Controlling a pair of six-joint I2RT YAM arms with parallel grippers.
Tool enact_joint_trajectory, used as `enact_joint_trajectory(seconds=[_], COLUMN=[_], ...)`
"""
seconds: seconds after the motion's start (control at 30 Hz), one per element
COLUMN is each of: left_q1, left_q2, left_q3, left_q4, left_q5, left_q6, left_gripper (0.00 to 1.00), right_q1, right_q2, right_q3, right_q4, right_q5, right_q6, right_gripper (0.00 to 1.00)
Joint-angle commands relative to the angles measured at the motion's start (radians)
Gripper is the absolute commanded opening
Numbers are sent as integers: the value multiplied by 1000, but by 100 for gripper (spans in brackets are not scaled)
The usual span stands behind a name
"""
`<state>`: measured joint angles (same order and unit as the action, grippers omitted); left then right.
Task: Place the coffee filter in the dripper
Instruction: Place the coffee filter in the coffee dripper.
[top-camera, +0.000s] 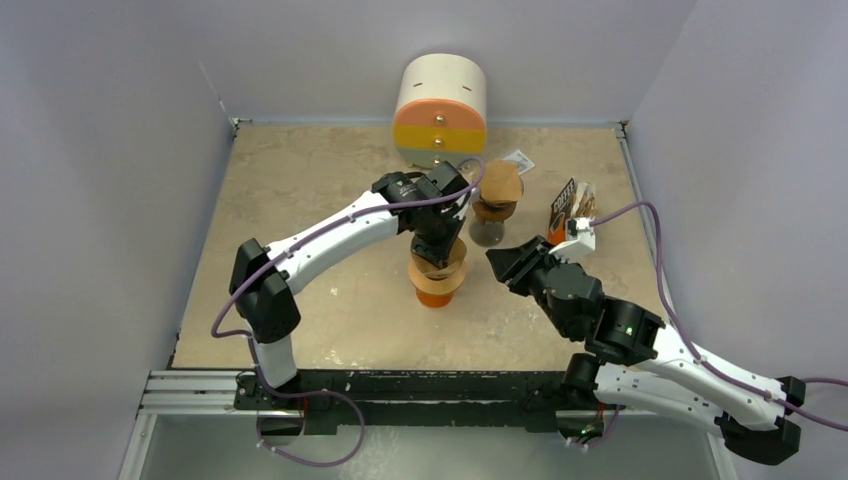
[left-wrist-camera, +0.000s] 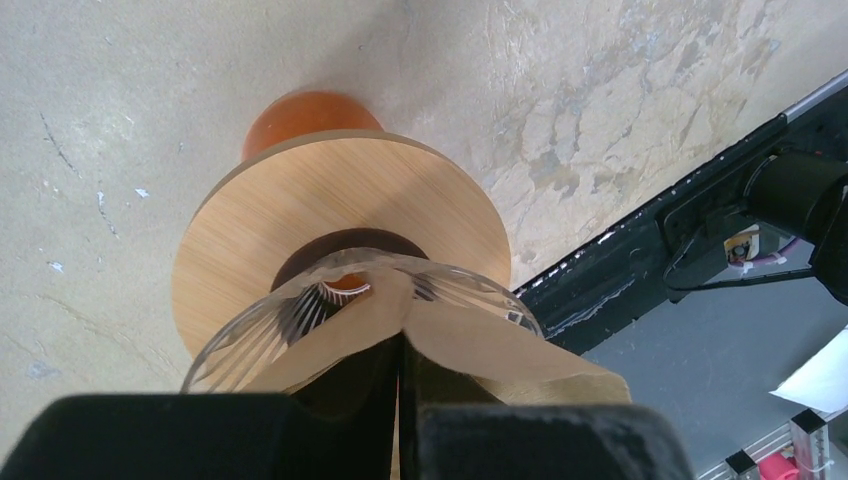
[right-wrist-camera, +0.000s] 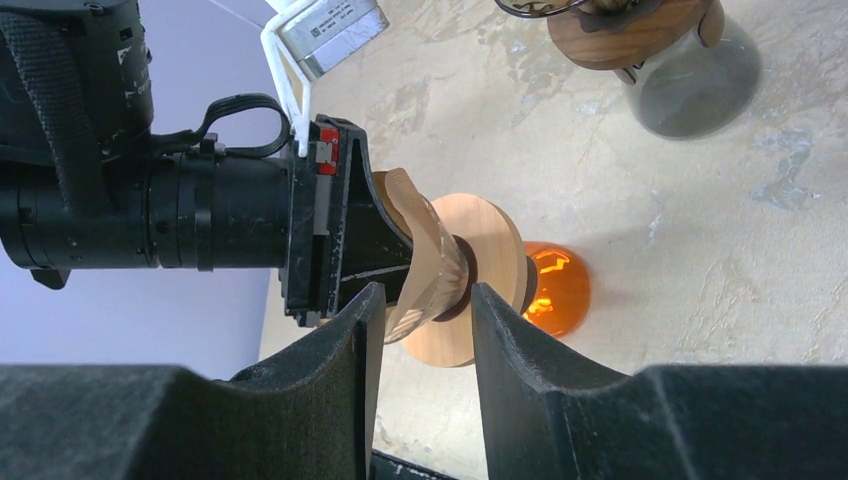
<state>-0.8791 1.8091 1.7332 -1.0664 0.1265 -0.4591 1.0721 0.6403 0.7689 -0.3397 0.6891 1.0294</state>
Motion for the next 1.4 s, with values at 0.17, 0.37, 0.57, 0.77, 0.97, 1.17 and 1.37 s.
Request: enact_joint_trajectory(seconds=[0.17,0.37,0.57,0.77,0.97,1.17,1.37], left_q1=[-39,-46,-47,-47,-47,-47,-50], left_q2=[15,13,13,11,3,2,2], left_q3=[16,-14,-33,-47,-50,-34,-11], left_q4=[-21,-5,-1,3,7,9,6], left_q5=[-40,-26,-27,-22,-25,-11,10], left_q6=[-1,-4,-1,2,5,7,7], left_gripper=[0,10,25,33,36,21,2], right_q1=[-3,-3,-3,-3,-3,-3,-3], right_q2=[-19,-21,-19,-10,-4,-8,-15], right_q3=[-5,-7,-5,-2,-3,-8,-7], right_q4=[-8,-14,-15,-15,-12,-11,-16], right_q5=[25,21,14,9,4,4,8], right_q6=[16,18,20,24,28,34,35], right_gripper=[40,40,40,40,40,40,40])
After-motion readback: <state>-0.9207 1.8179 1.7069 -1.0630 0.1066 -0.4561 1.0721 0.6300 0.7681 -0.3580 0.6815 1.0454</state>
